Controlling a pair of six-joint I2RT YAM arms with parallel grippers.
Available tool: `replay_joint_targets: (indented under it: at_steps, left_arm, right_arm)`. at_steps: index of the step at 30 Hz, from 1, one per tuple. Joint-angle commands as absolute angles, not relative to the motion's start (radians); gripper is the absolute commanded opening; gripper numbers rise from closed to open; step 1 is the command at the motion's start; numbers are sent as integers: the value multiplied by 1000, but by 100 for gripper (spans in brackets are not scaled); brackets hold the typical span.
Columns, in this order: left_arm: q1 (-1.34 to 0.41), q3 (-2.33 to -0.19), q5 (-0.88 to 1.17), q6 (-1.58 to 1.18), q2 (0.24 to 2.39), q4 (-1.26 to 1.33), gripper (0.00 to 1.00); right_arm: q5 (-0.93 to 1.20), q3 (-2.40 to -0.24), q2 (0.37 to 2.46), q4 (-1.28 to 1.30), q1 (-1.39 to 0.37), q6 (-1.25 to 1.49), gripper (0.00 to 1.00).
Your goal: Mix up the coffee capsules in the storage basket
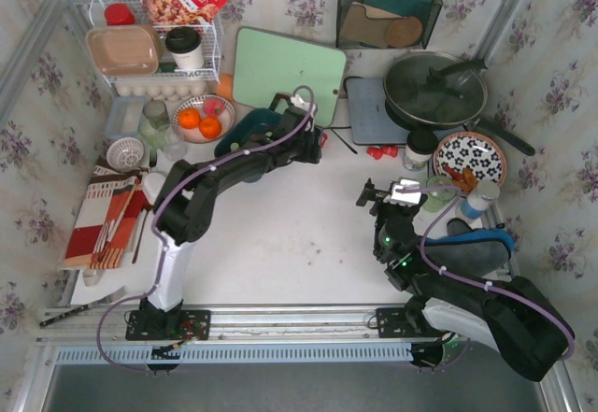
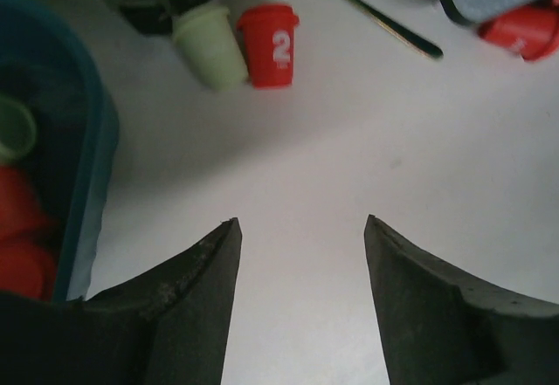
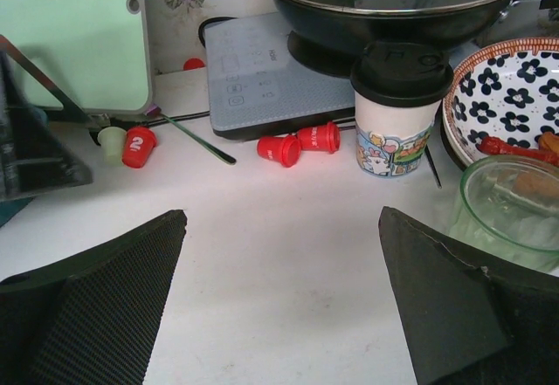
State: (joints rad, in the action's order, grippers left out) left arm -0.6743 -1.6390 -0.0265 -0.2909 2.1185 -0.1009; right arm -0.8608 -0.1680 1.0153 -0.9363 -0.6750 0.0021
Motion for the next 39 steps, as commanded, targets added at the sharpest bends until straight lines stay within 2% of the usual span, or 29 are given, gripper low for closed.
replay_joint_targets:
  at_steps: [1,9,14,18,28,30,32,39]
  left_arm:
    - [-673,-1798,-87,-287,2244,-122,62]
    - [-664,-2081,-195,-234,2450,-251,52]
    - [-648,-2284,-259,-233,2583,-408,50]
    - [-633,-2407,-234,-252,2646,-495,49]
    - [-577,-2467,-121,-337,2693,-551,51]
    - [-566,-2498,-67,-347,2716,-561,52]
    - [-556,-2525,-27,-372,2737,-566,58]
    - [-549,-2507,85,-378,2741,-499,56]
  right_arm:
    - [-875,-167,1010,-966,-676,9,100]
    - [-855,-167,990,-949,-676,26,100]
    - [-847,-168,979,-940,-676,35,100]
    - [-841,-167,975,-936,-677,41,100]
    - [-832,-167,971,-930,-676,48,100]
    - [-830,-167,975,-930,-677,48,100]
    - [-827,-167,979,-932,-677,48,100]
    - [-809,-171,1000,-938,-677,45,100]
